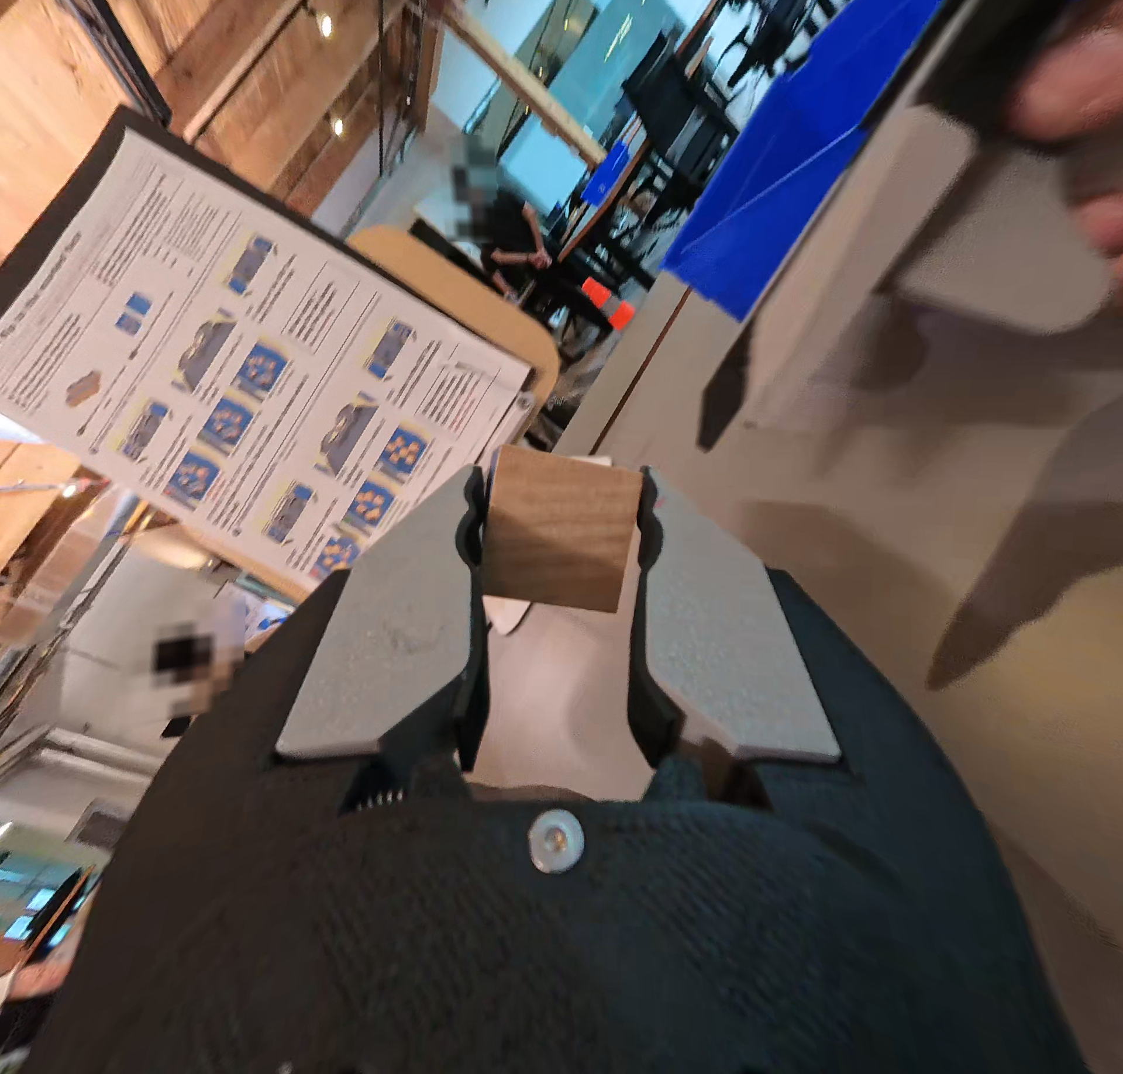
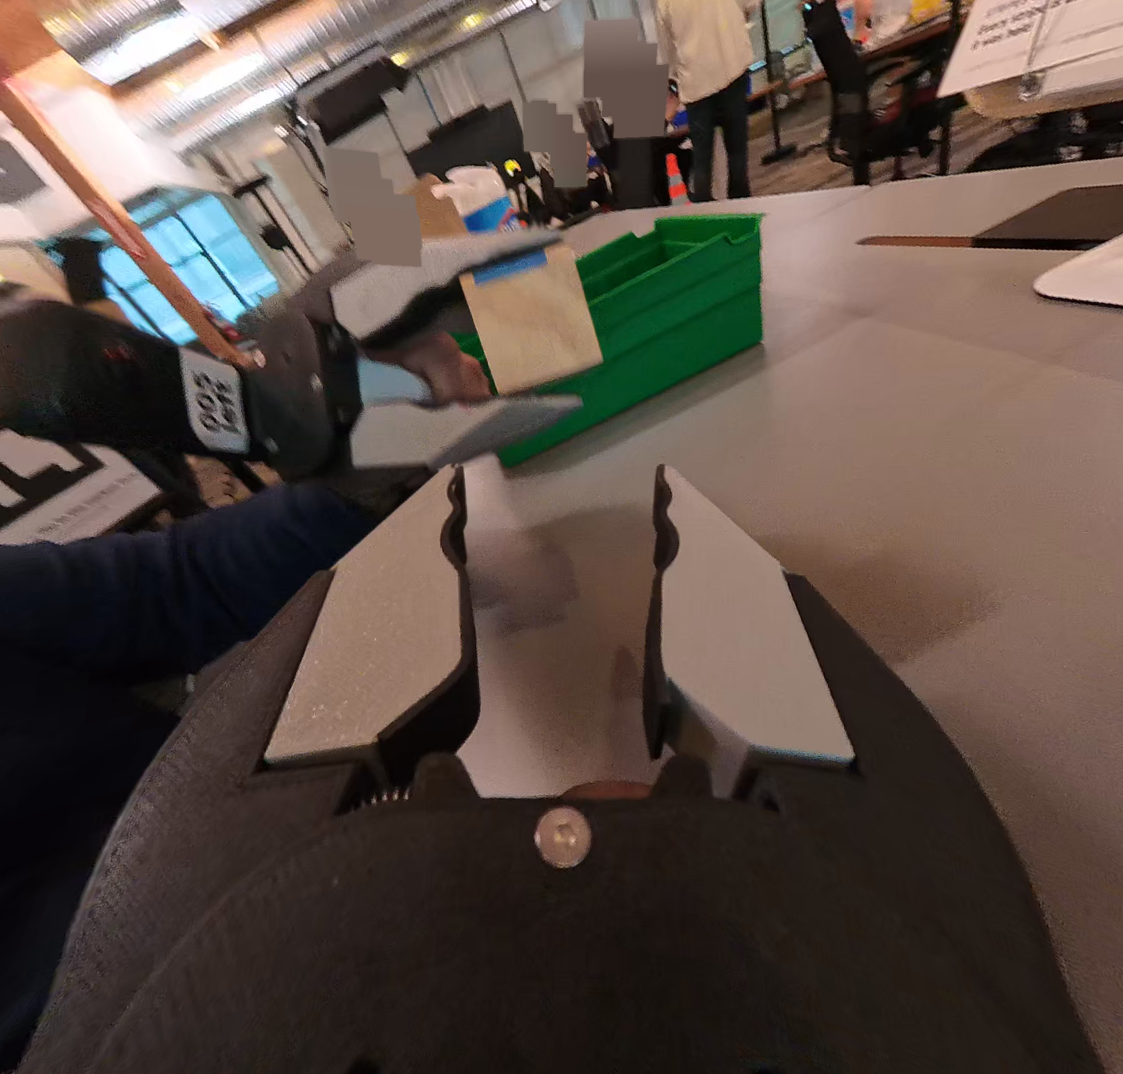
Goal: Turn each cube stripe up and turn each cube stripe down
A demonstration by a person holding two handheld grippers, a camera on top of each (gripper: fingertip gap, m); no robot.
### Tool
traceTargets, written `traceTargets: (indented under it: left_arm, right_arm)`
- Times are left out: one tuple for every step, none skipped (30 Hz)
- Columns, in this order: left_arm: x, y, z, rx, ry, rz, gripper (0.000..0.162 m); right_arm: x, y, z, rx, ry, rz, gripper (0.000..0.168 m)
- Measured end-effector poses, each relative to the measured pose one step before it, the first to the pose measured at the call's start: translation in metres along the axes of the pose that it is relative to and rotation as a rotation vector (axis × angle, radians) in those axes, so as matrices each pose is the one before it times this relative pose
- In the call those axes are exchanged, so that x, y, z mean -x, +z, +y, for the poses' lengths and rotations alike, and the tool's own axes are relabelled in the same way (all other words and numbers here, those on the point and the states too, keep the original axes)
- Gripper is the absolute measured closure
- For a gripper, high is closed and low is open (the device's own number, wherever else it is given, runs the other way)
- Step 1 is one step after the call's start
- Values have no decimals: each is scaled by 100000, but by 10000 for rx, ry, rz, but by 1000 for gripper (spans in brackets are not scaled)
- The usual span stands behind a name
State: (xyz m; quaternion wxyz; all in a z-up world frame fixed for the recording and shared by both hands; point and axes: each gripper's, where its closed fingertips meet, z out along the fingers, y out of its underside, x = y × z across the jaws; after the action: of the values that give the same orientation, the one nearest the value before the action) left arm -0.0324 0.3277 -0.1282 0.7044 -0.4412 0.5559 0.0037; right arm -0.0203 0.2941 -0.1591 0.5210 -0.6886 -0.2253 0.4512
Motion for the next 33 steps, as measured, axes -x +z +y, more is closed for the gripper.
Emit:
traceTargets:
  left_arm:
    - [-878, 221, -675, -311, -38, 76, 113]
    - [-815, 162, -705, -365, 25, 86, 113]
    - [-642, 108, -704, -400, 76, 11, 113]
    - [-464, 93, -565, -309, 75, -50, 113]
    - [-431, 82, -424, -225, 67, -9, 113]
    - [-374, 92, -293, -170, 70, 6, 113]
    - [-328, 107, -111, -77, 81, 11, 113]
    - [-357, 119, 44, 20, 102, 64, 113]
    - [-318, 92, 36, 14, 91, 54, 113]
    - [-246, 2, -108, -78, 55, 24, 113]
    - [-223, -27, -141, -74, 18, 52, 113]
    - [-196, -35, -82, -21, -3, 65, 113]
    - [-190, -33, -47, -15, -14, 67, 113]
    - [-246, -60, -67, -48, -30, 89, 113]
    - [-261, -54, -40, -43, -45, 93, 113]
    - [-171, -16, 140, 65, -53, 49, 113]
    - [-83, -19, 126, 48, -45, 21, 113]
    - [-35, -39, 55, -4, -40, 11, 113]
    - [-18, -46, 44, 2, -34, 10, 113]
    - [-29, -8, 79, 17, -38, 12, 113]
    - [-53, 3, 117, 20, -58, 19, 113]
    - [-73, -6, 74, -20, -56, 16, 114]
    - [-64, -40, -44, -84, -7, -12, 114]
    - [-20, -58, -108, -87, 44, -57, 114]
    - [-23, -25, -82, -39, 63, -61, 114]
    - [-75, -3, 0, 16, 81, -32, 115]
    - [-148, 25, 98, 38, 88, -6, 115]
    - [-194, 17, 166, 46, 79, 17, 115]
    - [-223, 16, 254, 64, 83, 35, 115]
    - [-202, -10, 285, 83, 132, 31, 116]
    - [-146, -10, 293, 94, 159, 18, 116]
    - [-129, 19, 264, 93, 99, 30, 116]
    - [-156, 43, 193, 68, 1, 68, 116]
  right_arm:
    - [291, -134, -279, -170, 163, -249, 108]
    - [218, -127, -226, -124, 132, -196, 107]
    - [86, -111, -187, -103, 91, -101, 107]
    - [-64, -109, -120, -62, 41, 1, 106]
    - [-2, -122, -96, -34, -26, -14, 105]
    - [142, -121, -150, -53, -77, -67, 105]
    - [147, -114, -150, -56, -103, -57, 104]
    - [173, -72, -127, -52, -102, -62, 104]
    - [166, -6, -72, -24, -80, -60, 104]
    - [93, 68, 61, 49, -65, -28, 103]
    - [69, 133, 210, 125, -76, -25, 102]
    - [90, 162, 258, 152, -106, -14, 100]
    - [50, 180, 260, 152, -164, 59, 100]
    - [-103, 129, 181, 126, -263, 206, 101]
    - [-173, 46, 100, 88, -422, 315, 110]
    - [151, -2, 91, 93, -512, 127, 119]
    - [90, 15, 109, 111, -405, 158, 125]
    - [-29, 30, 58, 61, -312, 176, 126]
    - [-11, 53, 59, 61, -151, 118, 126]
    - [-29, 50, 59, 61, -34, 59, 126]
    - [-63, 60, 120, 74, 80, 15, 126]
    - [-46, 60, 129, 69, 164, -56, 126]
    - [44, 33, 105, 60, 207, -131, 126]
    - [102, 2, 53, 35, 160, -146, 126]
    - [67, -18, 25, 20, 75, -89, 126]
    - [-4, -16, 100, 68, 18, -27, 126]
    - [-71, -14, 192, 126, -6, -1, 126]
    - [-97, 3, 255, 173, 4, 2, 126]
    - [-155, 47, 323, 211, 47, 23, 127]
    - [-184, 91, 344, 222, 60, 44, 127]
    - [-192, 101, 263, 161, 35, 80, 127]
    - [-189, 100, 212, 133, 26, 102, 127]
    - [-155, 78, 207, 129, 34, 72, 127]
